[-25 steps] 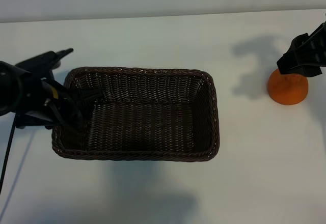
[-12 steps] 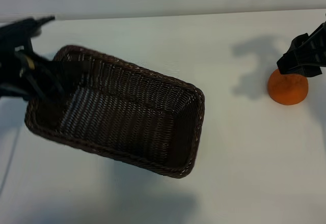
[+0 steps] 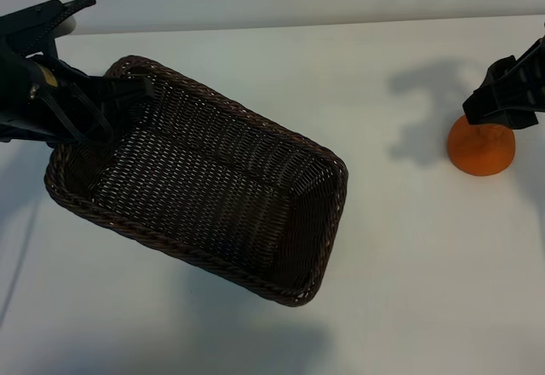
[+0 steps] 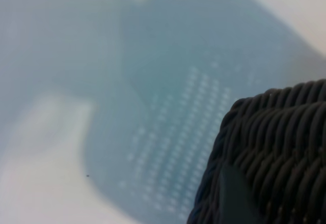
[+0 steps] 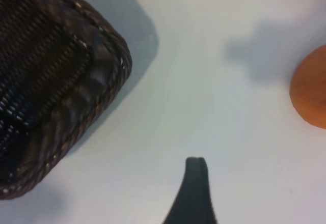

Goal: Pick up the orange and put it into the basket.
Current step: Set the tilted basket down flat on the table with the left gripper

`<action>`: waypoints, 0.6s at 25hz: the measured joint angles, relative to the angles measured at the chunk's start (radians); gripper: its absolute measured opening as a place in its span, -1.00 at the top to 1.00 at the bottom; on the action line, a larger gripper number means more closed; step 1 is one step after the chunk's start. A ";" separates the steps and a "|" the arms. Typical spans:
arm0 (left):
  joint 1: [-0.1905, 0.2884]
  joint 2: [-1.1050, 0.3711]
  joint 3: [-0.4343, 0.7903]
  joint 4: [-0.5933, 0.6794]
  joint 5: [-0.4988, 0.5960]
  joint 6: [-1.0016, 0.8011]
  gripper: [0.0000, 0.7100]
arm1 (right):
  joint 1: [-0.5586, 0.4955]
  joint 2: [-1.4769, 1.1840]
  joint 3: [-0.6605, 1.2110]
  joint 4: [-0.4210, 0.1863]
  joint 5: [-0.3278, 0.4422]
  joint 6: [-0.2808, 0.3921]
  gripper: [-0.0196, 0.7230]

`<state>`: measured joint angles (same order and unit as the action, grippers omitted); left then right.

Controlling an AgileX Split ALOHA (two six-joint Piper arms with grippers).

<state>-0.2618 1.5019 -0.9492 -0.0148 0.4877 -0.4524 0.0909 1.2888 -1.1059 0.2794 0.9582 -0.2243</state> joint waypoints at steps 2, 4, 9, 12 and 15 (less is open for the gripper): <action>0.000 0.000 0.000 -0.010 0.000 0.008 -0.12 | 0.000 0.000 0.000 0.000 0.000 0.000 -0.65; 0.000 0.000 0.000 -0.013 0.000 0.013 -0.12 | 0.000 0.000 0.000 0.000 0.000 0.000 -0.65; 0.000 0.000 0.000 -0.023 0.001 0.020 -0.12 | 0.000 0.000 0.000 0.000 0.000 0.000 -0.65; 0.000 0.000 0.000 -0.057 -0.002 0.039 -0.12 | 0.000 0.000 0.000 0.000 0.000 0.000 -0.65; 0.000 0.000 0.000 -0.102 -0.004 0.075 -0.12 | 0.000 0.000 0.000 0.000 0.000 0.000 -0.65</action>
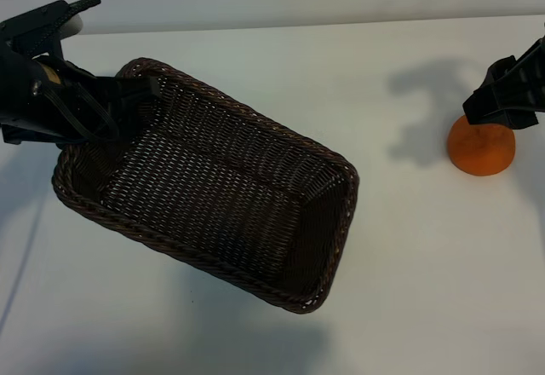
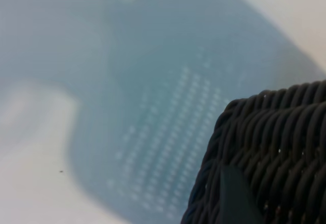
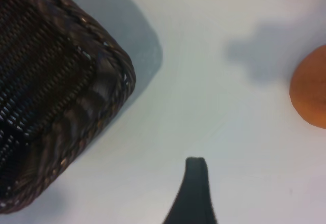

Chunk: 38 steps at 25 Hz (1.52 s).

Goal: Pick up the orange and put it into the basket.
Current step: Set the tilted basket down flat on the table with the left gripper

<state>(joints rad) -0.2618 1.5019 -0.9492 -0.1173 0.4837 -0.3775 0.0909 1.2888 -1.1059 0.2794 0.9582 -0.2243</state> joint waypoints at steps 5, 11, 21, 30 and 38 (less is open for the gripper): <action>0.000 0.000 0.000 -0.045 -0.001 0.038 -0.12 | 0.000 0.000 0.000 0.000 0.000 0.000 -0.65; 0.028 -0.013 0.000 -0.094 -0.018 0.057 -0.12 | 0.000 0.000 0.000 0.000 0.000 0.000 -0.65; 0.120 -0.026 0.000 -0.566 -0.047 0.500 -0.12 | 0.000 0.000 0.000 0.000 0.000 0.000 -0.65; 0.120 0.043 0.000 -0.771 -0.116 0.632 -0.12 | 0.000 0.000 0.000 0.000 0.000 0.000 -0.65; 0.120 0.126 0.000 -1.048 -0.157 0.839 -0.12 | 0.000 0.000 0.000 0.000 0.000 0.000 -0.65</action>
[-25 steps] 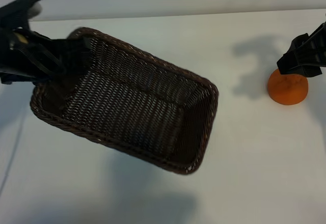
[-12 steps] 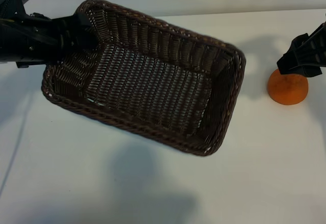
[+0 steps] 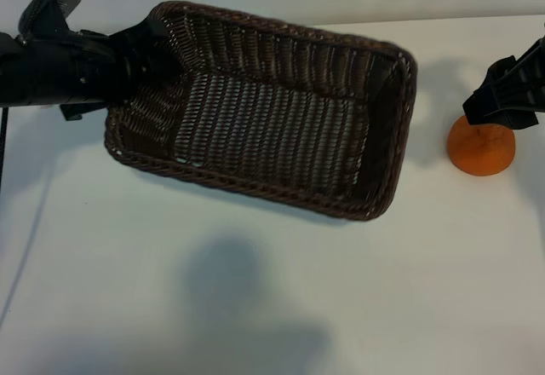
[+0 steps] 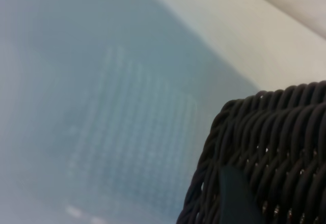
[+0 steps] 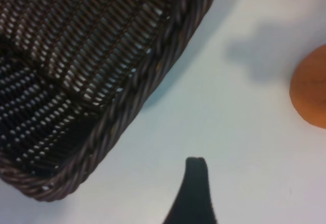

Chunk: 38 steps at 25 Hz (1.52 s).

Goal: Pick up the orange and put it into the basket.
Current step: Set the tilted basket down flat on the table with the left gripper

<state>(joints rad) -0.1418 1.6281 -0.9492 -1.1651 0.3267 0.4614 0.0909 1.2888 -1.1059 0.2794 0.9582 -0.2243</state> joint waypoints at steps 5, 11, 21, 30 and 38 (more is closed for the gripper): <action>0.000 0.041 0.000 -0.202 -0.037 0.161 -0.12 | 0.000 0.000 0.000 0.000 0.000 0.000 -0.65; -0.006 0.054 0.064 -0.277 -0.099 0.209 -0.12 | 0.000 0.000 0.000 0.000 0.000 0.000 -0.65; -0.008 0.092 0.081 -0.279 -0.093 0.230 -0.12 | 0.000 0.000 0.000 -0.002 0.000 0.000 -0.65; -0.008 0.129 0.081 -0.286 -0.113 0.249 -0.12 | 0.000 0.000 0.000 -0.002 0.000 0.000 -0.65; -0.008 0.155 0.081 -0.310 -0.114 0.257 -0.12 | 0.000 0.000 0.000 -0.002 0.000 0.000 -0.65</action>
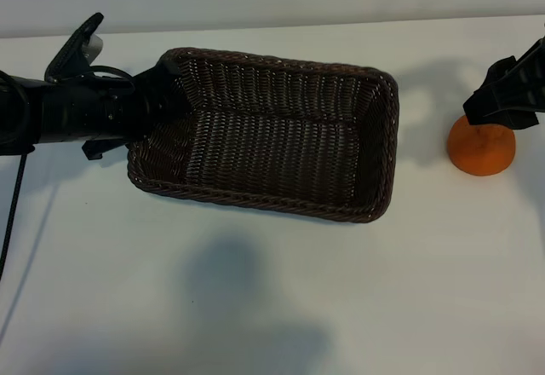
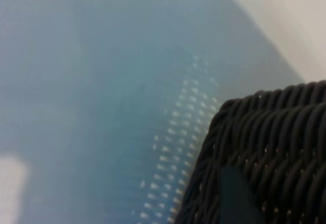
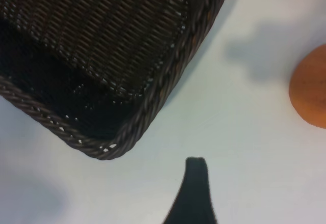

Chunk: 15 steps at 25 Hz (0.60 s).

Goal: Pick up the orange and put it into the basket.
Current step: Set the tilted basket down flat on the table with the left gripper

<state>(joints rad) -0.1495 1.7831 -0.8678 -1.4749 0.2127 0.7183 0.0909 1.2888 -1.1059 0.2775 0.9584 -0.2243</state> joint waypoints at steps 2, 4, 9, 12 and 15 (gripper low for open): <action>0.000 0.000 0.000 0.000 0.000 0.001 -0.12 | 0.000 0.000 0.000 0.000 0.000 0.000 -0.65; 0.000 0.000 0.000 -0.002 0.002 0.004 -0.12 | 0.000 0.000 0.000 0.000 0.000 0.000 -0.65; 0.000 0.000 0.000 -0.002 0.014 0.016 -0.12 | 0.000 0.000 0.000 -0.001 0.000 0.000 -0.65; 0.000 0.000 0.000 -0.002 0.021 0.017 -0.12 | 0.000 0.000 0.000 -0.001 0.000 0.000 -0.65; 0.000 0.000 0.000 -0.003 0.020 0.006 -0.12 | 0.000 0.000 0.000 -0.001 0.000 0.000 -0.65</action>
<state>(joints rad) -0.1495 1.7831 -0.8678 -1.4776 0.2326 0.7244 0.0909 1.2888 -1.1059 0.2766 0.9584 -0.2243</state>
